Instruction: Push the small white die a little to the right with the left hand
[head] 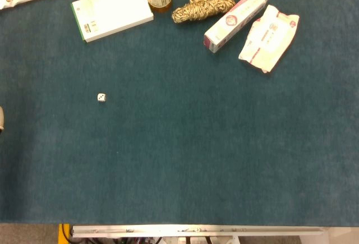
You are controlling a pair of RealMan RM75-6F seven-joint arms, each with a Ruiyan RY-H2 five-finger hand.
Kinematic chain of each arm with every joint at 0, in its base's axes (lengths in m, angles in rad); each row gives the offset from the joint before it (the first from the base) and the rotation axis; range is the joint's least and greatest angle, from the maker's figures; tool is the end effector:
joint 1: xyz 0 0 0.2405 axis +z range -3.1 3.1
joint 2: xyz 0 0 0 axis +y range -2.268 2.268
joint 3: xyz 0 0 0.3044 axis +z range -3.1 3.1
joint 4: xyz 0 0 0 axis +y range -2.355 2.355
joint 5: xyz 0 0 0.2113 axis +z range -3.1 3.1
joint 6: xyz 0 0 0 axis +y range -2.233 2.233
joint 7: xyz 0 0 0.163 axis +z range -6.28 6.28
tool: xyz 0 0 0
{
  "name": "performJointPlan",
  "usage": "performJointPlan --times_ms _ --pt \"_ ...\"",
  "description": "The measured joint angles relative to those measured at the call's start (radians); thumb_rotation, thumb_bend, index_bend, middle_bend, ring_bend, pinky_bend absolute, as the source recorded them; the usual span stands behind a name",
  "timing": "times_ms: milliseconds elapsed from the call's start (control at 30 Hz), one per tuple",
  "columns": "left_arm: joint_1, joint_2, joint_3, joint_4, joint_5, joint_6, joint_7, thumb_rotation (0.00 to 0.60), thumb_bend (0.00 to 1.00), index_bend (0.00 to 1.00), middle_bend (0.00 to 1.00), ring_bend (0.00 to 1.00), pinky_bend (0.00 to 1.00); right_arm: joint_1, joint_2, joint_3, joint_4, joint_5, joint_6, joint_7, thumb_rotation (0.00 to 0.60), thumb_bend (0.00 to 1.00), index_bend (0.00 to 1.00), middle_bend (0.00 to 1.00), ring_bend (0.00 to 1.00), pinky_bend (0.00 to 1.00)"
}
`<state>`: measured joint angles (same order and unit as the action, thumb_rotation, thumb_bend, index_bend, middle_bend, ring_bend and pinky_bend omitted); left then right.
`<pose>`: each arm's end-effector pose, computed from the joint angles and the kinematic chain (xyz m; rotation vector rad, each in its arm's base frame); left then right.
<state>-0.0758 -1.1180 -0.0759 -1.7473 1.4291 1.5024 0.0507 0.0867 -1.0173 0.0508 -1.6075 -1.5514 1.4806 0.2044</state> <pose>-0.3364 0.2035 0.1775 -1.2811 -0.9758 -0.9536 -0.3524 -0.2049 0.2129 1.3936 -0.9608 1.0059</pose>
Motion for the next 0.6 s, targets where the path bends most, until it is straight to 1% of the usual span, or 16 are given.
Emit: performJointPlan --times_ms 500,600 --pt "-0.021 0.006 -0.006 0.007 0.008 -0.027 -0.02 0.6 0.45 0.05 0.3 0.26 0.29 -0.005 0.005 0.003 -0.004 0.004 0.011 -0.004 0.6 0.29 0.3 0.32 0.2 0.17" --pt "-0.03 0.011 -0.006 0.011 0.01 -0.044 -0.023 0.6 0.45 0.05 0.33 0.28 0.34 -0.005 0.006 0.003 -0.005 0.005 0.011 -0.005 0.6 0.29 0.3 0.32 0.2 0.17"
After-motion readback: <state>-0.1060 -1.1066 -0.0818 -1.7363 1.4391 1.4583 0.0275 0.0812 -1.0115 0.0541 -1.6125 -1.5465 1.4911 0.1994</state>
